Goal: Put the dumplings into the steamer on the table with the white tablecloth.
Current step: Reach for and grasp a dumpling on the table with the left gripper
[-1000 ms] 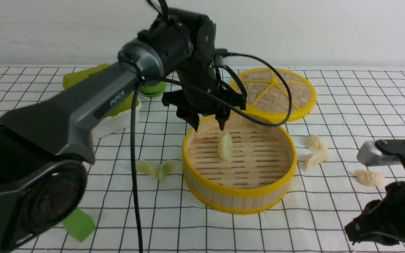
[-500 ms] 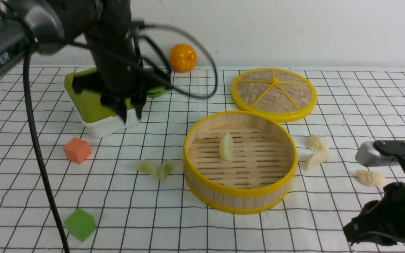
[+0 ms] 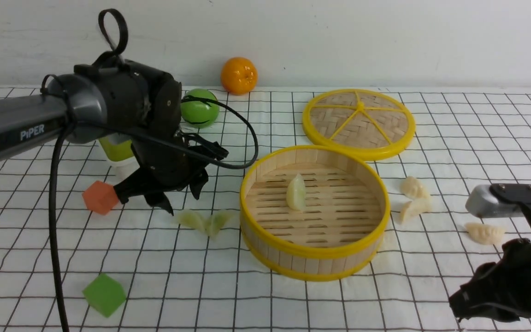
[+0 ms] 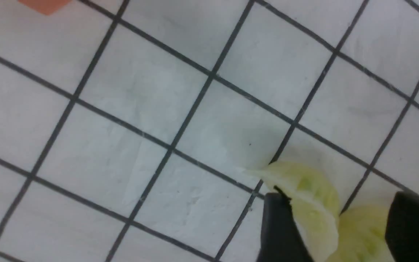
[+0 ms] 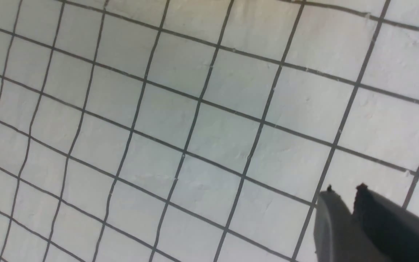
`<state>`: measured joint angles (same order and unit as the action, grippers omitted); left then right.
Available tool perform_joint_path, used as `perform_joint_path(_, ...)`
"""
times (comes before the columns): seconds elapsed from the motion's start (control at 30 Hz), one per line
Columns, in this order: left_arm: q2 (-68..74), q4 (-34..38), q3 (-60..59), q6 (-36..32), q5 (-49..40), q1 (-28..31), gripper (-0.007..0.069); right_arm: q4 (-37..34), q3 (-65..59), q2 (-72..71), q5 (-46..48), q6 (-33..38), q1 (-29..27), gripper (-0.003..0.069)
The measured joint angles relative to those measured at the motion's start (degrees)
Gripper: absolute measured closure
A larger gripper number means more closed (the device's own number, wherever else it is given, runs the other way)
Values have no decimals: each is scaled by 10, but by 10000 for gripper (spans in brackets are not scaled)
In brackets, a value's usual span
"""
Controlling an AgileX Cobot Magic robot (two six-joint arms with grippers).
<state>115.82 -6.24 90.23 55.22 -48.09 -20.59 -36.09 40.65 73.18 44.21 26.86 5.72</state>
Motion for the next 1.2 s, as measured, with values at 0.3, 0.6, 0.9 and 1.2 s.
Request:
perform_joint_path(0.3, 46, 5, 0, 12, 19, -3, 215, -11, 0, 0, 2, 0, 0, 572)
perform_joint_path(0.6, 48, -88, 0, -36, -20, -5, 435, -13, 0, 0, 11, 13, 6, 570)
perform_joint_path(0.9, -37, 48, 63, -269, -66, -7, 435, -22, 0, 0, 15, 17, 6, 566)
perform_joint_path(1.2, 21, 185, 285, -370, -105, -111, 435, -28, 0, 0, 15, 17, 6, 564)
